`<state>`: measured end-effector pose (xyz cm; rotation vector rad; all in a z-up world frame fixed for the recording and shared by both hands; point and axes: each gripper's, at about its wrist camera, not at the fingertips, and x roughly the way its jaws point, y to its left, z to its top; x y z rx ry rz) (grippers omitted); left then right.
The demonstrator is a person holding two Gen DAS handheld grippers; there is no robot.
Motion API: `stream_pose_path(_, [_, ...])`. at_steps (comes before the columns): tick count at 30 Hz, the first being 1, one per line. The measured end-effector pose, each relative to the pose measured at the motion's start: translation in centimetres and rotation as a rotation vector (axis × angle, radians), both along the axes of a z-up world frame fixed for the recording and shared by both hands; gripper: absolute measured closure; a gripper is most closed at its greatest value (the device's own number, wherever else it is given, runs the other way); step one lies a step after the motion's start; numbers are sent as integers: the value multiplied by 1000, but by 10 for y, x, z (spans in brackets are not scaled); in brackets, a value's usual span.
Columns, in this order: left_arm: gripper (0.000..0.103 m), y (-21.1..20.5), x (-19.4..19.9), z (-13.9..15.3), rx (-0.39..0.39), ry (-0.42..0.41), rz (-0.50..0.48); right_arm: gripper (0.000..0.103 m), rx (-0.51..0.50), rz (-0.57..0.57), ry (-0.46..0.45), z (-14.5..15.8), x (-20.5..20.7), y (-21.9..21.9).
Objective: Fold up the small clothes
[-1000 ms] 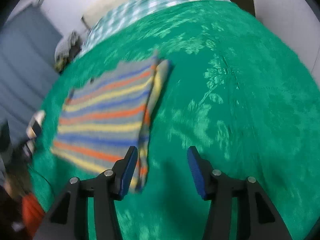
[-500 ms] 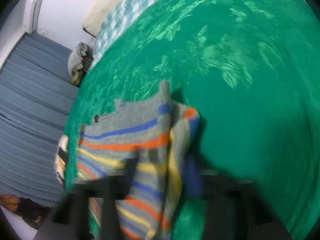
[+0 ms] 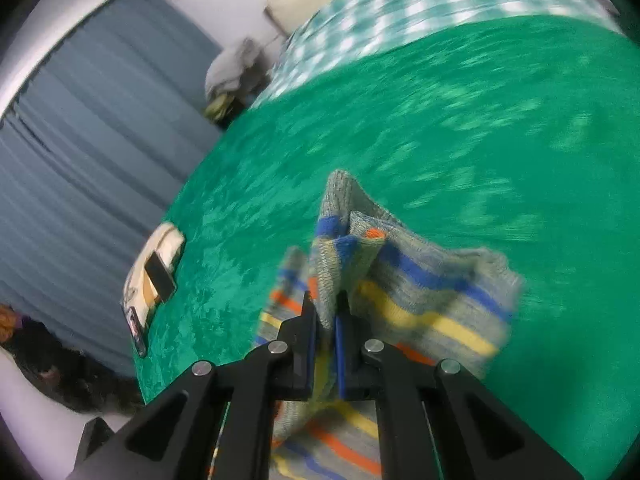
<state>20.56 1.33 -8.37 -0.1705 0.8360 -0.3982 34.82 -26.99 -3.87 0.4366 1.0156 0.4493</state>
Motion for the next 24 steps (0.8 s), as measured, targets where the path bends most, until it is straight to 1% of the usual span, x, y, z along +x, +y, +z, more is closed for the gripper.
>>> stream_pose_path(1, [97, 10, 0, -7, 10, 8, 30, 95, 13, 7, 2, -7, 4, 12])
stream_pose_path(2, [90, 21, 3, -17, 35, 35, 69, 92, 49, 17, -1, -16, 6, 26])
stream_pose_path(3, [85, 14, 14, -24, 57, 63, 84, 89, 87, 24, -2, -26, 8, 39])
stream_pose_path(4, [70, 19, 20, -35, 84, 104, 98, 79, 111, 23, 6, -35, 5, 43])
stream_pose_path(5, [58, 26, 21, -40, 89, 128, 107, 62, 133, 9, 20, -44, 2, 47])
stream_pose_path(6, [53, 34, 18, -39, 77, 126, 113, 57, 151, -13, 27, -50, -3, 47])
stream_pose_path(8, [38, 48, 12, -30, 40, 93, 123, 57, 158, -35, 9, -49, -16, 37])
stream_pose_path(9, [35, 54, 9, -21, 17, 63, 120, 57, 133, -53, -18, -43, -27, 26])
stream_pose_path(10, [31, 55, 10, -15, -1, 40, 115, 57, 101, -59, -39, -37, -36, 18])
stream_pose_path(11, [28, 52, 11, -10, -16, 24, 103, 57, 42, -53, -66, -28, -49, 8])
stream_pose_path(12, [27, 43, 18, -8, -25, 14, 85, 57, -25, -37, -93, -20, -63, 2])
stream_pose_path(13, [27, 35, 24, -6, -21, 6, 68, 57, -86, -8, -121, -13, -78, -2])
stream_pose_path(15, [28, 18, 44, -11, 0, -5, 48, 57, -160, 55, -151, -7, -102, -3])
stream_pose_path(16, [33, 13, 53, -14, 5, -3, 44, 57, -183, 112, -159, -7, -119, 2])
stream_pose_path(17, [55, 8, 56, -21, 10, 24, 38, 57, -189, 152, -152, -11, -129, 7])
stream_pose_path(18, [69, 9, 51, -28, 13, 67, 29, 57, -195, 188, -137, -16, -136, 11])
stream_pose_path(19, [93, 5, 57, -42, 58, 137, 32, 57, -202, 222, -111, -27, -144, 18])
stream_pose_path(20, [94, 9, 51, -46, 98, 159, 37, 57, -218, 248, -71, -42, -151, 24])
stream_pose_path(21, [94, 13, 45, -46, 105, 165, 29, 57, -272, 266, 2, -65, -157, 28])
stream_pose_path(22, [94, 16, 37, -43, 116, 171, 14, 58, -310, 273, 32, -77, -162, 29])
stream_pose_path(23, [89, 20, 35, -40, 127, 174, 0, 58, -329, 275, 4, -78, -170, 28])
stream_pose_path(24, [87, 26, 32, -32, 134, 164, -8, 58, -329, 273, -2, -74, -172, 25])
